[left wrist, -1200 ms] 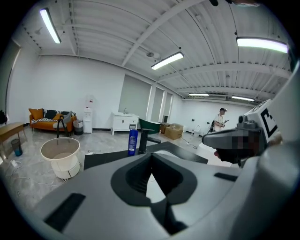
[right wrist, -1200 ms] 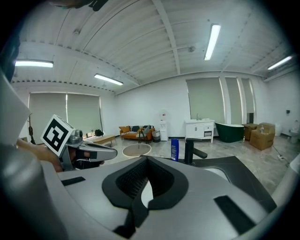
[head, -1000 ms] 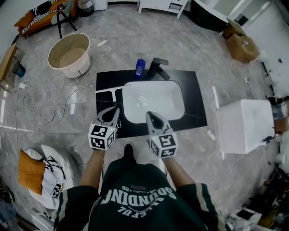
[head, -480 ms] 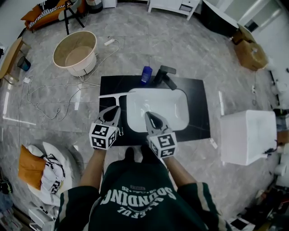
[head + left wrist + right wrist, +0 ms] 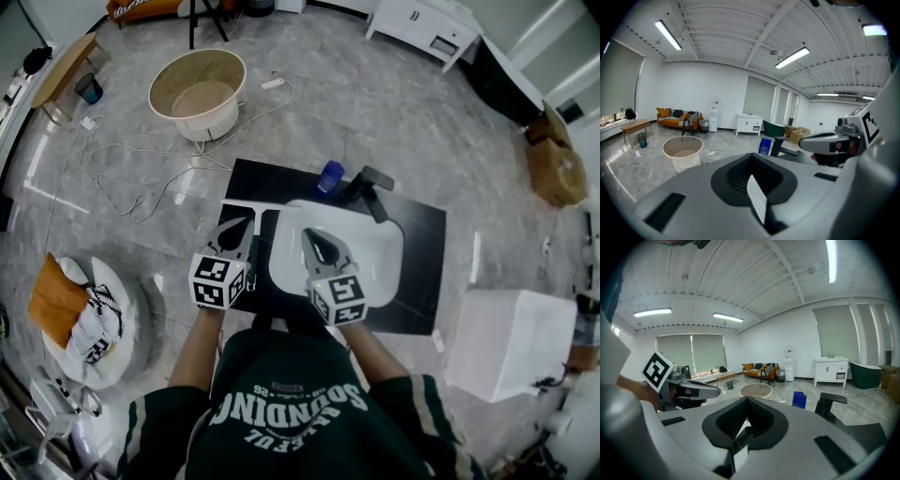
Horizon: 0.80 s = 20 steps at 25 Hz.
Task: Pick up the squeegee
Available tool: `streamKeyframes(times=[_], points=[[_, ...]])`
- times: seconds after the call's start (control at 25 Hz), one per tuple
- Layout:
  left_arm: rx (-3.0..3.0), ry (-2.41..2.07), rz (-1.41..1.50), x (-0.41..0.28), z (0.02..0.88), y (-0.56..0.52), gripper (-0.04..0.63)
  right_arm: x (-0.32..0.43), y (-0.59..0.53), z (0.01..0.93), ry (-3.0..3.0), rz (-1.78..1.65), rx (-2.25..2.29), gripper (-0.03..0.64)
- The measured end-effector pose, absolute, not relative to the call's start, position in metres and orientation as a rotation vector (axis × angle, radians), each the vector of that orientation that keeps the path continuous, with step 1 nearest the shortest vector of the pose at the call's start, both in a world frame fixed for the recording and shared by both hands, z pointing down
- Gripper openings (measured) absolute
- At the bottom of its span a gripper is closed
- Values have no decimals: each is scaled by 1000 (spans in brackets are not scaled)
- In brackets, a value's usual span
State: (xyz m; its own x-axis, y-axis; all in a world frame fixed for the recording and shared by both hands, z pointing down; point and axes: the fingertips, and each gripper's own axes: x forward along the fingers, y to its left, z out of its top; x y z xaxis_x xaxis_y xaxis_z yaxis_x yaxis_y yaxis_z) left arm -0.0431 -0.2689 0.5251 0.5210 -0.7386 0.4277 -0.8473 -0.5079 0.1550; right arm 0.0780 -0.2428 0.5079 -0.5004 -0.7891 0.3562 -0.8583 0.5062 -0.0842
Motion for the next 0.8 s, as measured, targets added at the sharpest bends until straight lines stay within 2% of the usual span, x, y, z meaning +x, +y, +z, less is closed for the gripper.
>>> streamKeyframes(times=[0.68,0.72,0.8], points=[[2285,-1458,442,-44,536,-281,3,74,-276,522,-2557,418,1192,0],[2278,-1456,444,-44,539,-281,15,74,-276,524,-2556,421,1188,0],[2264,-1436,447,-42,544,-279,114,74,-275,526,-2554,423,1179,1]])
